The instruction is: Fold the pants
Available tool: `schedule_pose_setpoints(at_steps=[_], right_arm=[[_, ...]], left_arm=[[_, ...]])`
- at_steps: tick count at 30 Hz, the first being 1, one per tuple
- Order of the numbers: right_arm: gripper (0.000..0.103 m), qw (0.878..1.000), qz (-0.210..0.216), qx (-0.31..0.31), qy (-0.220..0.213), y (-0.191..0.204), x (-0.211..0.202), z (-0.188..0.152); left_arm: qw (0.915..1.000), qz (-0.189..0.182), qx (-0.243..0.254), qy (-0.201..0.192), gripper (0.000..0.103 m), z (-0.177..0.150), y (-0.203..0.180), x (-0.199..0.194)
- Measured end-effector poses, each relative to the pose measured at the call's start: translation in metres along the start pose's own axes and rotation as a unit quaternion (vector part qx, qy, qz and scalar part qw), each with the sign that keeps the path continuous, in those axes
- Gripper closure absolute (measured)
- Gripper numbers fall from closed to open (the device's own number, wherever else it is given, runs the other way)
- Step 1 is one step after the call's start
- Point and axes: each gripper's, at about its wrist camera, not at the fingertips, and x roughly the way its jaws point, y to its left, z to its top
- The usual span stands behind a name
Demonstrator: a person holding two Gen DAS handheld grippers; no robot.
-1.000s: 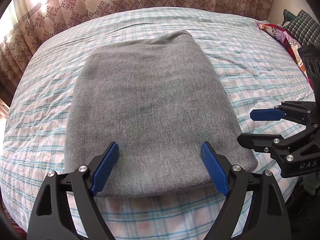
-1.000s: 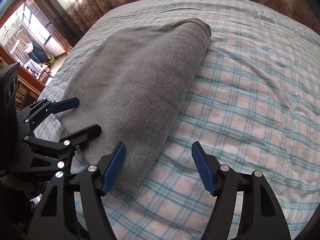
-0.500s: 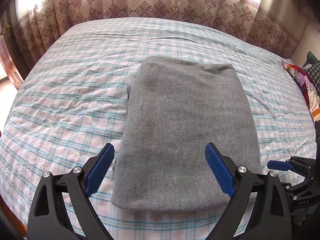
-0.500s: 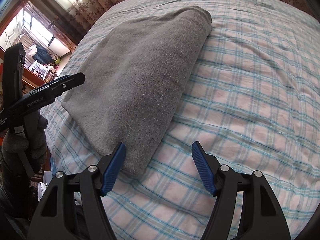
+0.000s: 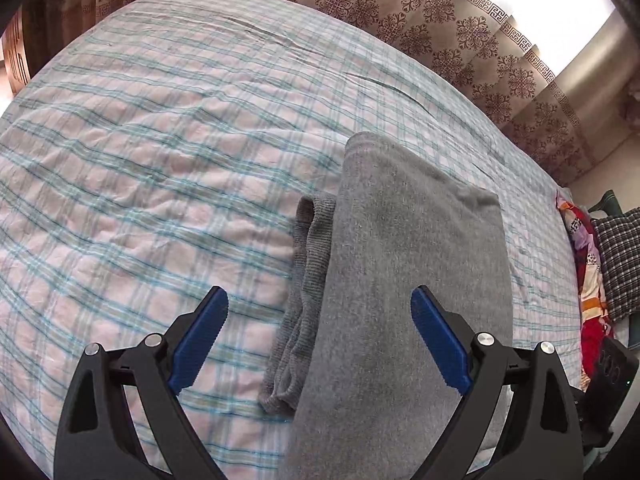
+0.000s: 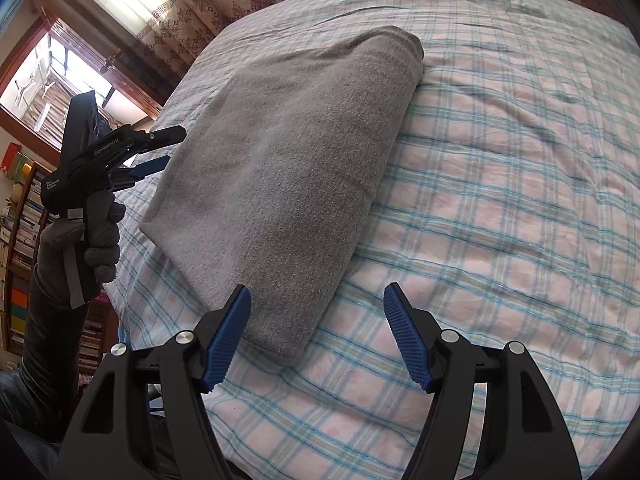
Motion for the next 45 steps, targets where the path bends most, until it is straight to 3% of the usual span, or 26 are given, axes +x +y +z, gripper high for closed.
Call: schedule_pose_setpoints(at_steps=[7,20,27,29,36,43,45], right_arm=[[0.034,1.0,0.01,0.017,-0.002,-0.006,0.002,0.002],[0.033,0.995,0.056,0.076,-0.029,-0.021,0.003,0.028],[0.033,0.991,0.063,0.109,-0.046,-0.035,0.017,0.057],[0.033,0.99,0.056,0.115,-0.053,-0.039,0.021,0.063],[0.033,0.983,0.091,0.149,-0.051,-0.048,0.044,0.078],[0.025,0.967,0.143,0.21,-0.029,-0.062,0.075,0.077],[0.018,0.966,0.153,0.204,-0.035,-0.059,0.081,0.079]], left_arm=[[0.9973,-0.059,-0.014,0.04,0.009,0.012,0.01,0.036],[0.9916,-0.109,-0.007,0.069,0.009,0.023,0.015,0.069],[0.9843,-0.15,0.046,0.081,0.011,0.017,-0.003,0.072],[0.9832,-0.141,0.074,0.088,0.011,0.011,-0.015,0.076],[0.9798,-0.163,0.055,0.101,0.034,0.016,-0.006,0.079],[0.9774,-0.185,0.037,0.094,0.04,0.013,0.002,0.079],[0.9767,-0.19,0.033,0.094,0.043,0.013,0.003,0.079]])
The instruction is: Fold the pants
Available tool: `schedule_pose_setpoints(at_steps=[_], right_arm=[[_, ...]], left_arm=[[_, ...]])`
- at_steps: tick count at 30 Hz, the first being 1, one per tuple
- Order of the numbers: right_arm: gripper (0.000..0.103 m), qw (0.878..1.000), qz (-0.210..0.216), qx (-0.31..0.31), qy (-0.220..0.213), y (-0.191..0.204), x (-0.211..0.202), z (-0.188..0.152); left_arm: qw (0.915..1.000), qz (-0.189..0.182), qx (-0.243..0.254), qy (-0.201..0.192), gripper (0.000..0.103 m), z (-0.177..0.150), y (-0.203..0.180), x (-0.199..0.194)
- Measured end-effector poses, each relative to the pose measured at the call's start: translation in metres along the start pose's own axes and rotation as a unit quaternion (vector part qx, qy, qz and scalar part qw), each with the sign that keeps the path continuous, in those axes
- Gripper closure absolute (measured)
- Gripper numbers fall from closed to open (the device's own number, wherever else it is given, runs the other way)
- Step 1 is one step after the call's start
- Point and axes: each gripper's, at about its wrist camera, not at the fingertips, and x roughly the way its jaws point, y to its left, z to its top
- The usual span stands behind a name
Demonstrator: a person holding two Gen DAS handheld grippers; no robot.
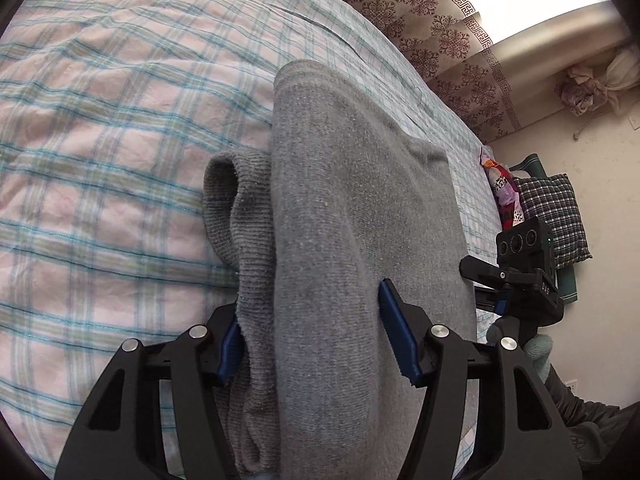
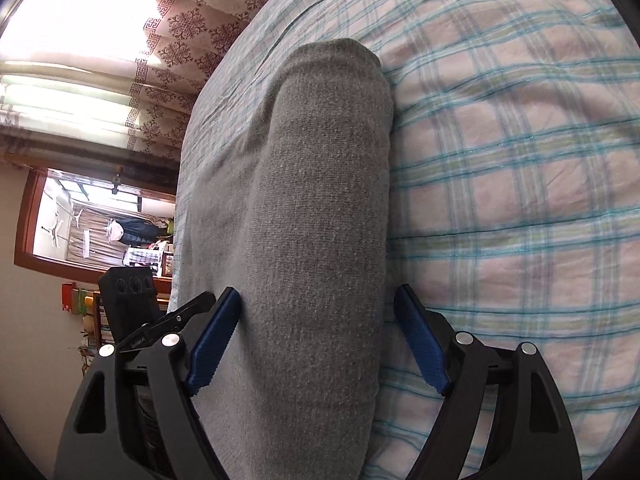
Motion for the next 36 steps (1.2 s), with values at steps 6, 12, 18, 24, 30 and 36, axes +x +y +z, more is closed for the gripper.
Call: schedule_pose_setpoints(at_steps=[6,12,18,24,30,36], right_arm=[[0.031,0.999,0.001,-0.033,0.017,0.019,0.02,0.002],[0.061,0.997,-0.011,-0.079,0.012,0.035,0.011,0.004],[0.067,0.993,0.003,-0.12,0.001,0.061,-0.014,0.006],[0.068,0.989,0.003,-0.145,-0.033,0.069,-0.055,0.016],[0.068,0.986,-0.007,-0.149,-0.069,0.052,-0.116,0.033],[0.068,0.984,-0.031,-0.138,-0.105,0.018,-0.18,0.055]], left_arm=[[1.0,-0.005,-0.002,-0.005,0.049,-0.002,0.002,-0.005],[0.9998,-0.011,-0.009,-0.016,0.058,-0.004,0.002,-0.015],[0.9994,-0.014,-0.001,-0.033,0.062,-0.007,-0.015,-0.029],[0.999,-0.025,0.018,-0.031,0.062,-0.003,-0.052,-0.024],[0.9974,-0.048,0.047,-0.026,0.062,0.013,-0.108,0.003],[0.9948,-0.067,0.077,-0.002,0.062,0.033,-0.17,0.052]])
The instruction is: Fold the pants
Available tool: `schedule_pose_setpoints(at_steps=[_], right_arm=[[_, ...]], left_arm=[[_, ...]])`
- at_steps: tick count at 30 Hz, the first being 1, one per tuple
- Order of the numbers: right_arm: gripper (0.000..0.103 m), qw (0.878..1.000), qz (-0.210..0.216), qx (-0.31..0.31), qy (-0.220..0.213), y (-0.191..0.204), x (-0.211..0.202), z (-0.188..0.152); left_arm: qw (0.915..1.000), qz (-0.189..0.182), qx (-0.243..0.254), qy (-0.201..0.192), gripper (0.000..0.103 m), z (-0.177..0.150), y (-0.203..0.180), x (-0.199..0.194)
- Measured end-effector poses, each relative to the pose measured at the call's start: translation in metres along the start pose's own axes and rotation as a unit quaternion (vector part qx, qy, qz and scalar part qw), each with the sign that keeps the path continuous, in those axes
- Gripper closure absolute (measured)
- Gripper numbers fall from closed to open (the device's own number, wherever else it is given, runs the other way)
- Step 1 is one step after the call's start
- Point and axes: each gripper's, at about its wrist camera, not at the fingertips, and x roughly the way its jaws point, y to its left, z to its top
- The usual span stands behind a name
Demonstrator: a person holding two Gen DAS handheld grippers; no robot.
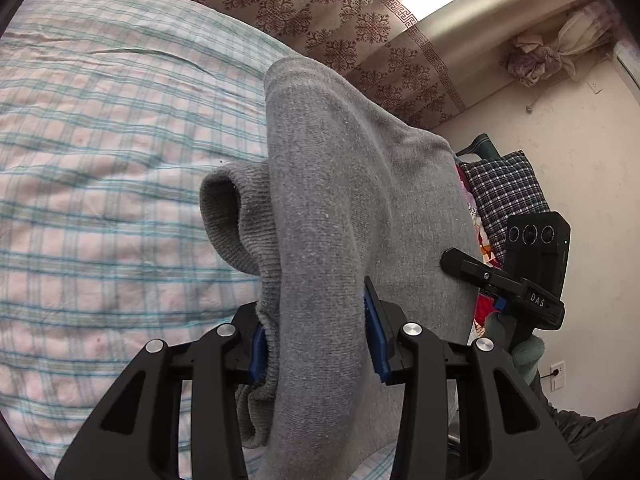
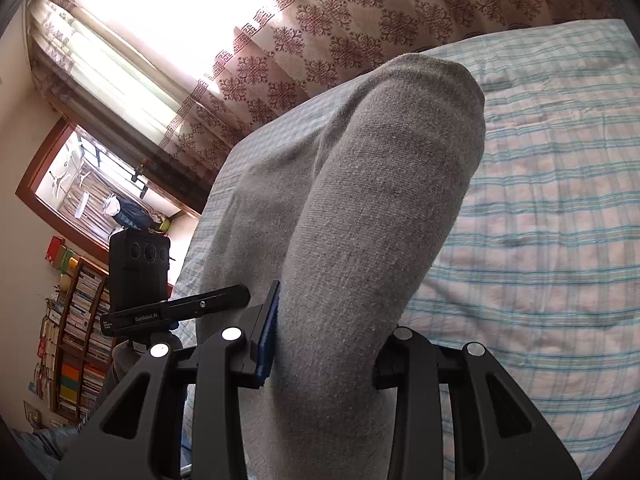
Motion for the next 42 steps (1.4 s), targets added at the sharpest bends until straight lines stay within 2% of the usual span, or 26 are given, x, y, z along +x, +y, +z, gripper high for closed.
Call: schedule_pose_setpoints(at_steps=[7,12,19,25,27,28,29,31,33,36,39,42], right_arm=[[0.068,0.999,-0.035,0.013,-0.021,-0.062,-0.052,0.029],[0.068,0.998,-0.051,0.04,-0.025,-0.115,-0.069,0.044],[0.068,0.995,-0.076,0.06,-0.011,-0.176,-0.06,0.057],[0.067,0.994,-0.081,0.08,0.003,-0.219,-0.049,0.053],[0.062,0.994,-0.085,0.074,0.0,-0.223,-0.047,0.05],[0.053,0.993,-0.097,0.066,-0.002,-0.224,-0.047,0.048],[0.04,0.992,-0.113,0.06,-0.004,-0.224,-0.048,0.046],[0.033,0.99,-0.127,0.053,-0.008,-0.224,-0.051,0.045],[0.033,0.989,-0.141,0.046,-0.017,-0.221,-0.057,0.045],[0.032,0.98,-0.193,0.02,-0.044,-0.207,-0.075,0.048],[0.032,0.964,-0.251,-0.011,-0.091,-0.188,-0.094,0.057],[0.032,0.954,-0.272,-0.036,-0.121,-0.172,-0.102,0.071]], left_arm=[[0.999,-0.018,0.024,0.033,0.062,0.027,-0.053,0.073],[0.9974,-0.014,0.037,0.06,0.062,0.038,-0.083,0.127],[0.9946,0.007,0.035,0.098,0.062,0.052,-0.096,0.199],[0.994,0.03,0.021,0.103,0.062,0.061,-0.085,0.227],[0.9937,0.034,0.021,0.105,0.06,0.061,-0.081,0.232],[0.9936,0.036,0.021,0.105,0.06,0.06,-0.079,0.233],[0.9934,0.039,0.023,0.105,0.057,0.059,-0.077,0.234],[0.9927,0.054,0.029,0.104,0.048,0.057,-0.073,0.235],[0.9914,0.071,0.043,0.101,0.042,0.055,-0.075,0.234],[0.9862,0.113,0.076,0.095,0.035,0.056,-0.086,0.231],[0.9774,0.162,0.11,0.08,0.033,0.055,-0.103,0.223],[0.9693,0.199,0.137,0.046,0.033,0.053,-0.12,0.207]])
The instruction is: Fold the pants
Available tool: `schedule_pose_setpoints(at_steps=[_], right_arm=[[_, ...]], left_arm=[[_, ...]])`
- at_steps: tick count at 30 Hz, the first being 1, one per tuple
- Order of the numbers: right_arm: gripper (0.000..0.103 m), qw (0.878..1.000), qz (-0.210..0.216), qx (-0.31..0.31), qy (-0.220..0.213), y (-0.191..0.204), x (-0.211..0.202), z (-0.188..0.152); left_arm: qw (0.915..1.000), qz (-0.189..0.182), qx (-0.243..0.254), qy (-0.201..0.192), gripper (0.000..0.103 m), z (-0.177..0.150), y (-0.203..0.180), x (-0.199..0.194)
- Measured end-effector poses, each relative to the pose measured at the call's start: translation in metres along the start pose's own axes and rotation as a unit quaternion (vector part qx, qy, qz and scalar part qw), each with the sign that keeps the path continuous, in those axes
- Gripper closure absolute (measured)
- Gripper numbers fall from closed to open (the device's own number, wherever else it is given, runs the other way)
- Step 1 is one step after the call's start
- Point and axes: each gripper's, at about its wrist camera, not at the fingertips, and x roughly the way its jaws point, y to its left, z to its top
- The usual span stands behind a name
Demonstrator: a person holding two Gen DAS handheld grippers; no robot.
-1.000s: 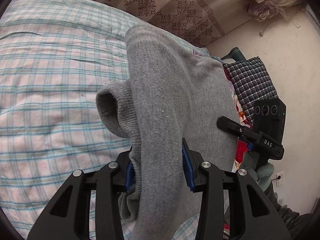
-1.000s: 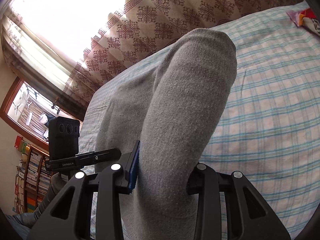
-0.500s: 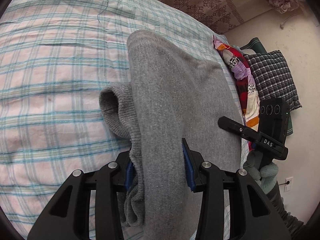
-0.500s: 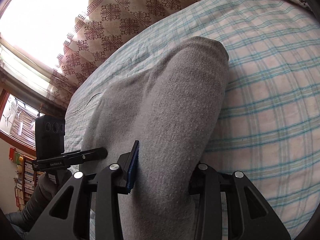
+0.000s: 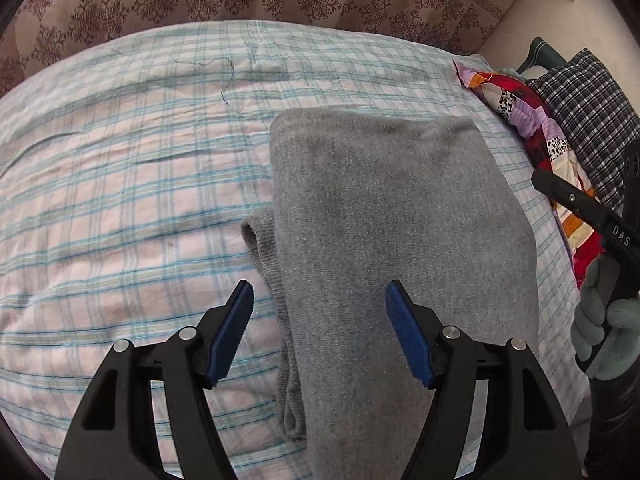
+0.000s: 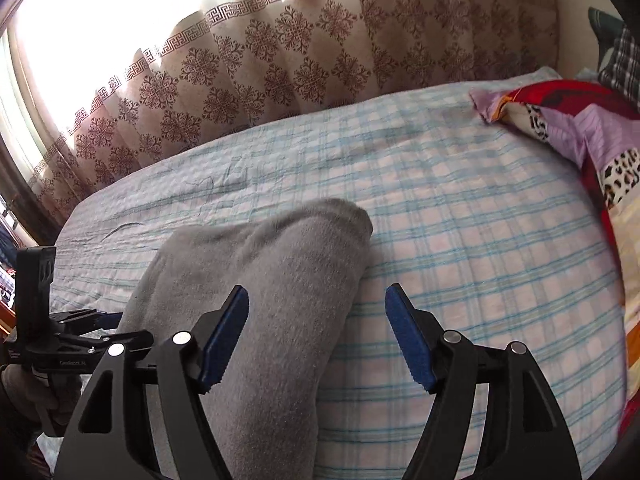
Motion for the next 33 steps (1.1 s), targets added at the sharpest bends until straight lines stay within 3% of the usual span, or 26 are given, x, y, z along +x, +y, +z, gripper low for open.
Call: schedule_pose_setpoints(at_steps=[5,8,13,18,22,26,33], right_arm=[[0.032,1.0,-0.007,-0.015,0.006,0.011,0.022,0.016],[0.032,0.999,-0.009,-0.017,0.03,0.015,0.049,0.017],[0.029,0.996,-0.03,-0.032,0.078,0.017,0.092,0.009],[0.026,0.996,-0.034,-0.031,0.079,0.017,0.096,0.006],[0.026,0.996,-0.046,-0.039,0.066,0.022,0.082,0.007],[0.025,0.998,-0.044,-0.047,0.027,0.033,0.042,0.002],[0.019,0.996,-0.057,-0.073,-0.01,0.05,-0.027,-0.043]], left_arm=[[0.997,0.063,0.033,-0.029,0.033,-0.004,-0.021,-0.027],[0.9959,0.061,0.054,-0.038,0.033,-0.012,-0.036,-0.035],[0.9912,0.076,0.107,-0.019,0.033,-0.035,-0.053,-0.022],[0.9856,0.096,0.139,-0.017,0.026,-0.046,-0.057,-0.006],[0.9849,0.096,0.143,-0.016,0.021,-0.048,-0.058,-0.001],[0.9864,0.095,0.133,-0.016,0.017,-0.048,-0.056,-0.002],[0.9893,0.099,0.107,-0.011,0.01,-0.051,-0.051,-0.001]])
